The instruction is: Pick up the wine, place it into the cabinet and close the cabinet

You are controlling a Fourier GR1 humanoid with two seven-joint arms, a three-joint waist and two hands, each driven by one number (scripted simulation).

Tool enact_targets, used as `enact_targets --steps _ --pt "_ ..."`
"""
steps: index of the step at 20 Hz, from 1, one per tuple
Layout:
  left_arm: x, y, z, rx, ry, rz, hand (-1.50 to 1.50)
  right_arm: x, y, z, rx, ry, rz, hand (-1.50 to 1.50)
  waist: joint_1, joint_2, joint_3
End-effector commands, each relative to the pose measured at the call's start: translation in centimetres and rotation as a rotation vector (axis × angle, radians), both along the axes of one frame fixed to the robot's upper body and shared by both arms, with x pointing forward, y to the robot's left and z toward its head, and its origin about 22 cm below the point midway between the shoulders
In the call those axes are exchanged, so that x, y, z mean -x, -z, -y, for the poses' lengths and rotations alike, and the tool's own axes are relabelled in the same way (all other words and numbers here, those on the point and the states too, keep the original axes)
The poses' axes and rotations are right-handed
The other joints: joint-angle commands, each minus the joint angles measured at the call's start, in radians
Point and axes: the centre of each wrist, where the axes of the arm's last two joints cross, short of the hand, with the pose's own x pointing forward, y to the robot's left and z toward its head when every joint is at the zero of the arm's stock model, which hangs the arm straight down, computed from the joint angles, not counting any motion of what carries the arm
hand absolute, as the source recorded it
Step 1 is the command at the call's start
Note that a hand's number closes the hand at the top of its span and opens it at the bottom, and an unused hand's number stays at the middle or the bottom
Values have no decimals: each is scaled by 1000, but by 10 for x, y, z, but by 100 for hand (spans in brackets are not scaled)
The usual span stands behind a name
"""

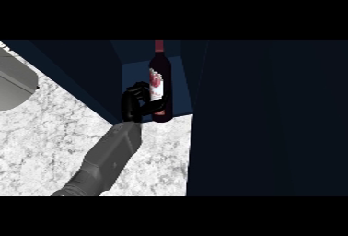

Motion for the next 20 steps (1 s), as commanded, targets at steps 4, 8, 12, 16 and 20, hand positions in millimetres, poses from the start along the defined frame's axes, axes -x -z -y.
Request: enact_targets --steps 4,8,12,16,20 --pt "-19 -27 14 1 -11 25 150 0 0 3 -16 -21 8 -150 0 5 0" --pt "-24 -35 19 -1 -5 39 150 -9 3 3 -18 10 8 -150 20 6 1" --pt "-43 -66 32 -18 -27 38 150 -3 7 7 -20 -6 -2 -150 1 7 3" --pt "-37 -54 26 -25 -28 32 150 -2 7 10 -13 12 -18 -150 16 4 2" --pt "-49 -73 32 -3 -46 30 150 3 11 10 -13 18 -1 -150 16 9 3"
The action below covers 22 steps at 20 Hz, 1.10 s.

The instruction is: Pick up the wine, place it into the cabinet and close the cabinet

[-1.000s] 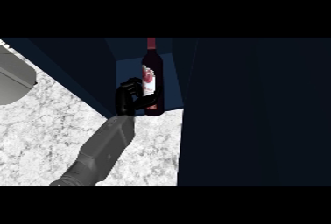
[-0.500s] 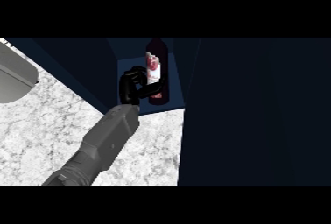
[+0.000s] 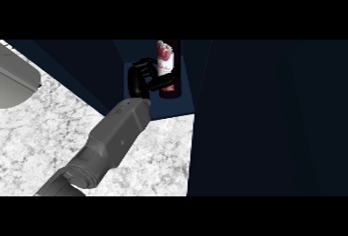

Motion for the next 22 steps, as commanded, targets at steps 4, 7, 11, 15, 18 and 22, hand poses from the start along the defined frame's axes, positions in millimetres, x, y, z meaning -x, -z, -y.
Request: enact_targets --steps 4,7,11,15,18,22 --pt "-11 -18 5 33 -23 -48 150 3 1 2 -5 8 13 -150 3 9 0" --pt "-16 -27 7 37 -13 -61 150 -2 -2 5 -1 30 22 -150 31 6 0" --pt "-16 -23 1 22 -39 -73 150 9 3 7 10 7 16 -150 20 4 1" --pt "-21 -23 -23 -191 -65 -43 150 3 3 12 -1 18 28 -150 13 11 3" --pt "-19 -17 -35 -346 -89 -27 150 1 3 10 7 -8 22 -150 0 22 4" --pt "-18 -12 -54 -408 -158 -45 150 2 0 8 0 -3 29 -150 8 21 1"
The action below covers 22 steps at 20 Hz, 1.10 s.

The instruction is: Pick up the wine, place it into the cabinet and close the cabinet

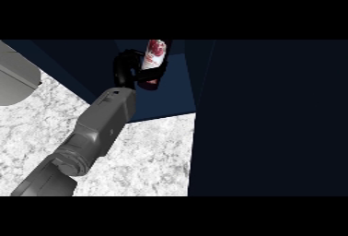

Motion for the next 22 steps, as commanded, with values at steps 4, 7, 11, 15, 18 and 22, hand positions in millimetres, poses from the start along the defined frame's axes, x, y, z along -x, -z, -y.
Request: enact_targets --steps 4,7,11,15,18,22 --pt "1 6 -21 -145 -109 -27 150 2 1 -1 -2 -25 8 -150 -2 8 -1" --pt "2 9 -43 -164 -130 -48 150 10 1 3 18 -22 20 -150 -23 10 -1" --pt "3 10 -45 -203 -97 -55 150 4 0 -1 21 -30 27 -150 -17 19 -3" --pt "3 11 -41 -164 -67 -67 -150 5 0 -3 2 -45 16 -150 -18 13 -4" --pt "5 14 -49 -154 -75 -88 -150 7 -2 -7 6 -50 29 -150 -8 12 -6" --pt "7 17 -55 -143 -67 -94 -150 3 -2 -6 18 -47 13 -150 -4 14 -5"
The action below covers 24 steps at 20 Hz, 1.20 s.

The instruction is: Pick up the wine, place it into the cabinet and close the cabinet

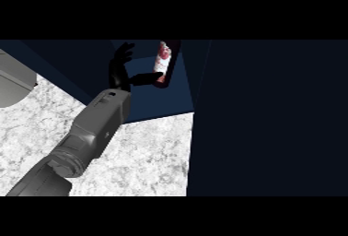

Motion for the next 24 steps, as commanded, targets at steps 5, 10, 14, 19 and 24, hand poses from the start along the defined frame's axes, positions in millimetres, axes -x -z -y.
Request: enact_targets --steps 5,10,14,19,24 --pt "1 5 -43 -73 -9 2 -150 8 -2 -2 -3 -26 9 -150 20 -5 -3" --pt "-1 0 -51 -96 122 20 -150 9 -2 1 -13 -10 5 -150 32 -15 -2" --pt "-11 -20 -37 26 309 77 -150 8 1 0 -19 -3 2 -150 59 -24 -1" --pt "-8 -21 -7 249 488 254 -150 6 -5 4 -5 51 -19 -150 99 -44 -2" --pt "-15 -40 11 425 576 308 -150 11 -3 12 -13 79 -26 -150 130 -58 2"
